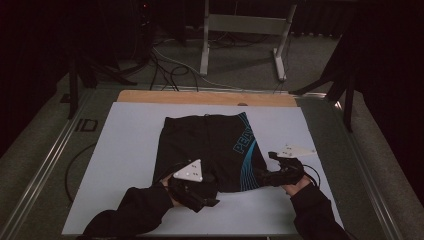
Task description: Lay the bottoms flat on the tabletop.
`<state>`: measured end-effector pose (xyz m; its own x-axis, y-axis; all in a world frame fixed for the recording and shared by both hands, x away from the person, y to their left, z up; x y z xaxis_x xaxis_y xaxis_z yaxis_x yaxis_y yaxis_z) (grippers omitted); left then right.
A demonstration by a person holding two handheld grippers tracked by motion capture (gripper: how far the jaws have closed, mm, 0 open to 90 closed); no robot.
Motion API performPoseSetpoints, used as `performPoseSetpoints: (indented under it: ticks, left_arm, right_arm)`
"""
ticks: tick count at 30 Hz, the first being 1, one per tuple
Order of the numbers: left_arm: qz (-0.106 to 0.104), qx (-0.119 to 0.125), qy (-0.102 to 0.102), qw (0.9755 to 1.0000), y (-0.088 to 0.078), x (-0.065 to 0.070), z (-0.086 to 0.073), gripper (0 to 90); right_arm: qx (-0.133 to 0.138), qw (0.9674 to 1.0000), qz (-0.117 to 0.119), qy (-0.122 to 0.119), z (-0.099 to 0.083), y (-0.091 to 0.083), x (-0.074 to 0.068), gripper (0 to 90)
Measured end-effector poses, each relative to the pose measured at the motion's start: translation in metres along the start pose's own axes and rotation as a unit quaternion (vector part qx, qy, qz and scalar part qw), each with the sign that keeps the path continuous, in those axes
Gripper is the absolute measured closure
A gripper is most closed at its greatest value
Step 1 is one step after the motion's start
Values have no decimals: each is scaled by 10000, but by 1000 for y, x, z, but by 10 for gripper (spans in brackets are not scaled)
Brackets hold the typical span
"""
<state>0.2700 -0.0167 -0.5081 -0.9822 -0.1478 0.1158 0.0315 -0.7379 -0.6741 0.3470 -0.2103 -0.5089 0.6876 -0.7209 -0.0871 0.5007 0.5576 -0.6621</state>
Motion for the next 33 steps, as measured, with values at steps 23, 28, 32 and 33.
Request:
performPoseSetpoints:
  ticks: [23,28,32,33]
  left_arm:
    - [761,-1478,560,9845,76,-44,-21,734]
    - [780,-1400,444,9861,69,-44,-11,865]
    - [806,-1143,213,9899,56,-46,5,868]
    - [800,-1061,94,9911,53,-46,9,868]
  right_arm:
    - [-256,9996,144,-38,-31,-3,-3,141]
    - [-247,9991,310,-122,-34,-5,-6,138]
    - [-317,9984,340,-323,-44,-6,-13,274]
    - [-336,9982,349,-359,-46,-5,-14,294]
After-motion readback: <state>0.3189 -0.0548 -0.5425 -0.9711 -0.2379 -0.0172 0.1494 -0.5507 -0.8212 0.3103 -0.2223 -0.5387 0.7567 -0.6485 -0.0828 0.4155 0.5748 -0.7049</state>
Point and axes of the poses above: each handheld gripper's, and its own axes: y roughly forward along the jaws, z roughly out of its top, x roughly to its right, the point moved 9 cm from there along y, roughly forward along the jaws, and after that the axes turned 7 degrees about -x, right-handed, at the moved point
